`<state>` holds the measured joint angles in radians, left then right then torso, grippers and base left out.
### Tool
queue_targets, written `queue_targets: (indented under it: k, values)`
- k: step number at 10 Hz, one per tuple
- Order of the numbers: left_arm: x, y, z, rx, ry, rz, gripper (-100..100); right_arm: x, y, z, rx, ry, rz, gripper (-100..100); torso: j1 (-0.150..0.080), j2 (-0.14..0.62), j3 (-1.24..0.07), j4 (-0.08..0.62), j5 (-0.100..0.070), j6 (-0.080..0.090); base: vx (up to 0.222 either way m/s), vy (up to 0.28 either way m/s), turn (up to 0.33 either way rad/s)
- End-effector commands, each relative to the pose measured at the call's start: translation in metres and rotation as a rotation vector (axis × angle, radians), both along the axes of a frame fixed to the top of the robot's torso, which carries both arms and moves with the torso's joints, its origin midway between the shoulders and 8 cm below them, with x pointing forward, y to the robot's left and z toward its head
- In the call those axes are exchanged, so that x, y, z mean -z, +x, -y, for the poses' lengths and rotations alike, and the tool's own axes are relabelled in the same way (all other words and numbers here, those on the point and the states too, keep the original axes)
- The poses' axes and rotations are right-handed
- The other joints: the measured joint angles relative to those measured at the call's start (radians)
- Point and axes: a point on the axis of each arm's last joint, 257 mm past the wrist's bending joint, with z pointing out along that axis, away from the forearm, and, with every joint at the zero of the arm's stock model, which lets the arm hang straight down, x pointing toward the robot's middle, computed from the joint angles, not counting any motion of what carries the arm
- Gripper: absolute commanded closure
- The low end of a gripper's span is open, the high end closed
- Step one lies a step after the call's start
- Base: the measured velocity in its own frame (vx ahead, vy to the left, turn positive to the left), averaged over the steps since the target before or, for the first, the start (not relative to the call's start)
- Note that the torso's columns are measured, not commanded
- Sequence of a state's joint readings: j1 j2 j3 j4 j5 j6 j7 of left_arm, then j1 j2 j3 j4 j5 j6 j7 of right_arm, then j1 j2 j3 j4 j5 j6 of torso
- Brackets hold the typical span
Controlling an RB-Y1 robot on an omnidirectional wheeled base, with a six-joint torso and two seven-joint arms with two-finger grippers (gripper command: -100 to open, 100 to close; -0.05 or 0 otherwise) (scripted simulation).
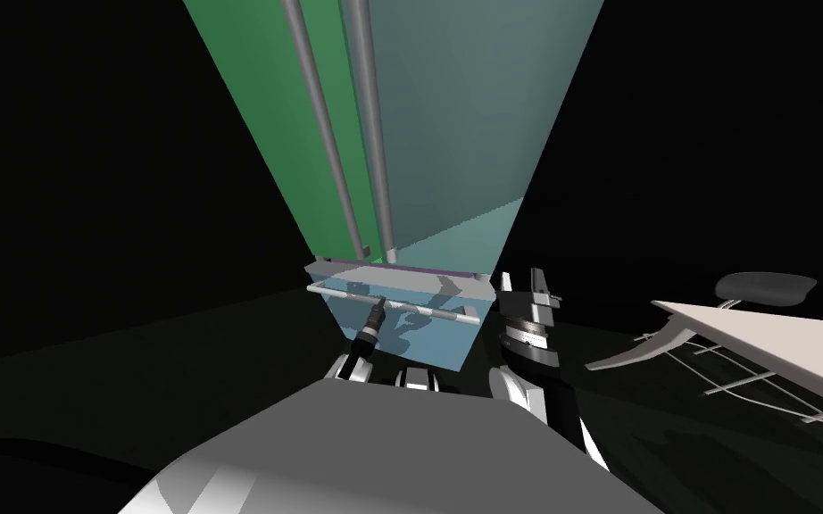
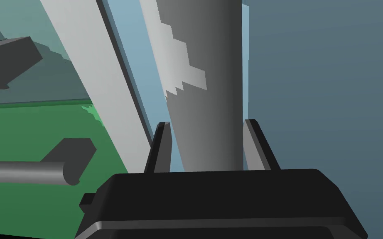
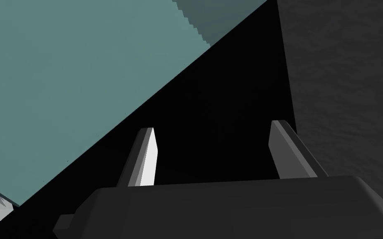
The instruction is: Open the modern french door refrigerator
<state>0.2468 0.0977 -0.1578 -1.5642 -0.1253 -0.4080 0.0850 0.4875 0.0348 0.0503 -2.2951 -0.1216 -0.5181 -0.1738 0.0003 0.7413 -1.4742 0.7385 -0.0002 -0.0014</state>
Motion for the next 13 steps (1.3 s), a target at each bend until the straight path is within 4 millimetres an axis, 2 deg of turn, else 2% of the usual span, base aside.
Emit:
queue_targets:
  k: [1, 13]
  values:
    - [0.002, -0.005, 0.0, 0.003, 0.001, -0.008, 100, 0.0, 0.0, 0.0, 0.0, 0.0, 0.0, 0, -0.002, -0.007, -0.004, 0.0, -0.001, 0.002, -0.154, 0.024, 0.036]
    - [0.002, -0.027, 0.003, 0.025, 0.001, -0.012, 100, 0.0, 0.0, 0.0, 0.0, 0.0, 0.0, 0, -0.002, -0.005, -0.003, -0.001, -0.001, 0.002, -0.157, 0.022, 0.021]
